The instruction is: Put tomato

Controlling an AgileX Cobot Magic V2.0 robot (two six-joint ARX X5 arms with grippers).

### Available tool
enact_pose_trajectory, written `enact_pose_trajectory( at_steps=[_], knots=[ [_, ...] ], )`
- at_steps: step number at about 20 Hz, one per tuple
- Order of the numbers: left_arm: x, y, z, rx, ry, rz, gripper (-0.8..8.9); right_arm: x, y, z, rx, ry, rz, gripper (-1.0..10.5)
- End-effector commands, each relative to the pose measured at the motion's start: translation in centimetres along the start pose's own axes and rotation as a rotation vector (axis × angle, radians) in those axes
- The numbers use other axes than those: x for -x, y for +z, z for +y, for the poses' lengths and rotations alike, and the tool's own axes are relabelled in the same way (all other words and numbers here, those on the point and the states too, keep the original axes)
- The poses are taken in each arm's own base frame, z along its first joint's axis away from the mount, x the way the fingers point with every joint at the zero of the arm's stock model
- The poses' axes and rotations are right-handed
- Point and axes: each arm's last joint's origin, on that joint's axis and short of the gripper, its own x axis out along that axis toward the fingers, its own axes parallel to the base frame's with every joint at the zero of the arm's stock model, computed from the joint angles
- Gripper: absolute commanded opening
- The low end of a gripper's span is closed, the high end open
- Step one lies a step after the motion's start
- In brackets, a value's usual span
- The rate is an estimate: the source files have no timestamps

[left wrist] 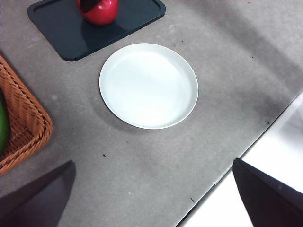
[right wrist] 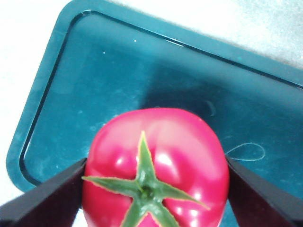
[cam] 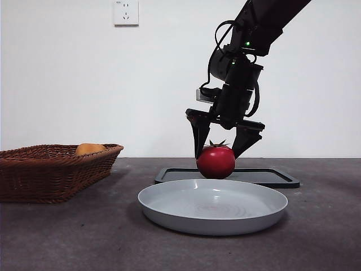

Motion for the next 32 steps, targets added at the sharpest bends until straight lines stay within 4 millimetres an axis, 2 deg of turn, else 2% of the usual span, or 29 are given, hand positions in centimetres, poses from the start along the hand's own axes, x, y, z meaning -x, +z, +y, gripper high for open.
enact_pose_trajectory(
  at_steps=[1, 4, 11, 15, 17, 20, 23, 27, 29, 32],
  knots=[
    [0.1, 0.3, -0.1, -0.018, -0.005, -0.012, 5.31, -1.3, -0.2, 0.0, 0.008, -0.012, 0.037, 5.0],
    [0.1, 0.3, -0.1, -0.018, -0.005, -0.012, 5.31, 0.0, 0.1, 0.2, 0.011, -0.032, 0.012, 5.8],
    [0.1, 0.3, -0.1, -0.021, -0.004, -0.011, 5.31, 5.7, 0.7, 1.1, 0.019, -0.042, -0.078, 5.9],
    [0.1, 0.3, -0.1, -0.035, -0.004, -0.011, 5.31, 9.9, -0.2, 2.1, 0.025, -0.045, -0.066, 5.5],
    [0.1, 0.2, -0.1, -0.042, -0.004, -0.008, 5.31, 12.4, -0.7, 2.9, 0.041, -0.11, -0.095, 4.9],
    [0.1, 0.2, -0.1, -0.047, -0.003, -0.004, 5.31, 17.0, -1.9, 4.5, 0.069, -0.116, -0.145, 4.9],
    [0.1, 0.2, -0.1, -0.064, -0.003, 0.0, 5.31, 21.2, -4.3, 5.9, 0.101, -0.194, -0.129, 4.9],
    [0.1, -0.1, -0.1, -0.076, 0.0, 0.026, 5.31, 25.9, -8.9, 8.1, 0.181, -0.239, -0.116, 4.9],
    [0.1, -0.1, -0.1, -0.076, 0.0, 0.026, 5.31, 27.2, -12.2, 8.7, 0.221, -0.215, -0.117, 4.9],
    [0.1, -0.1, -0.1, -0.076, 0.001, 0.033, 5.31, 27.7, -18.4, 8.8, 0.2, -0.152, -0.148, 4.9]
  ],
)
